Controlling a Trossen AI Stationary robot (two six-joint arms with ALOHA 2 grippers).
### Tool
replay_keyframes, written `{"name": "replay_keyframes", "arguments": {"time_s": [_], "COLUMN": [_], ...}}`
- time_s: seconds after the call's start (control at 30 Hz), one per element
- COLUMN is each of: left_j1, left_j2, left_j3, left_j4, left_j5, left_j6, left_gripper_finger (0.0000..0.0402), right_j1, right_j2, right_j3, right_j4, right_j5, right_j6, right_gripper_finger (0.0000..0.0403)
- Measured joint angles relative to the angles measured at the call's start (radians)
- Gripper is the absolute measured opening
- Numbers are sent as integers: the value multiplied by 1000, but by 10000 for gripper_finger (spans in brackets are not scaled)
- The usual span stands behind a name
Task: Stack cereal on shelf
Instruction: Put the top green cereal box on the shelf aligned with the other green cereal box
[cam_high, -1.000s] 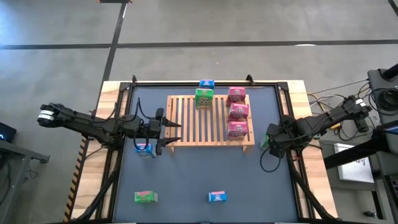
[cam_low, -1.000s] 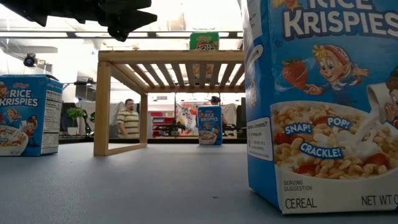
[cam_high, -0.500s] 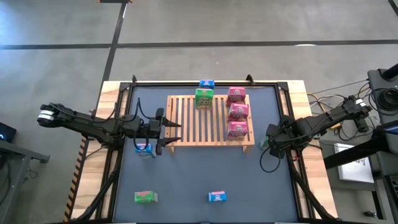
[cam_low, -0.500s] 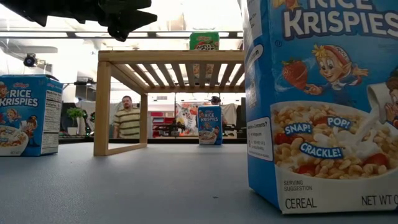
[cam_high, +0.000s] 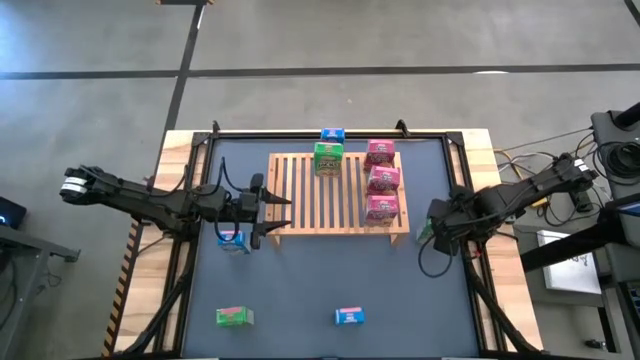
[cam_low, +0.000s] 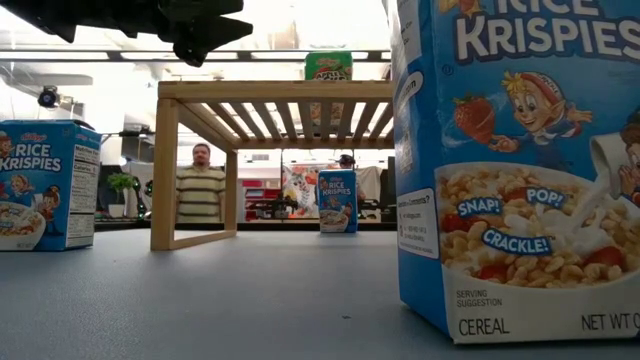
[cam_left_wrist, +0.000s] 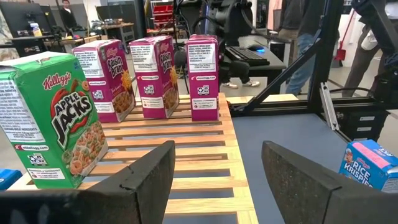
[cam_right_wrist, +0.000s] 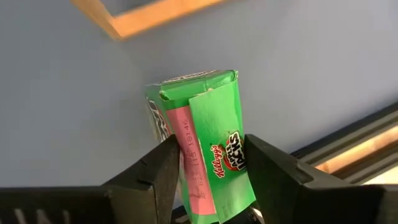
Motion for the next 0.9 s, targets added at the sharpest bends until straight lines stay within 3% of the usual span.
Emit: {"name": "replay_keyframes", "arguments": {"time_s": [0.23, 0.57, 0.9], "left_j1": [0, 0, -1], "left_j2": [0, 0, 0], "left_j3": [0, 0, -5], "left_j4": [0, 0, 0], "left_j5": [0, 0, 2], "left_j6": [0, 0, -32], "left_gripper_finger": [223, 223, 223], "right_j1": [0, 17, 136], "right_j2": [2, 76, 217], "right_j3": [103, 164, 190], "right_j4": [1, 81, 194], "right_j5": [-8, -233, -281], "right_j6": [1, 45, 69], "right_gripper_finger": [151, 151, 150]}}
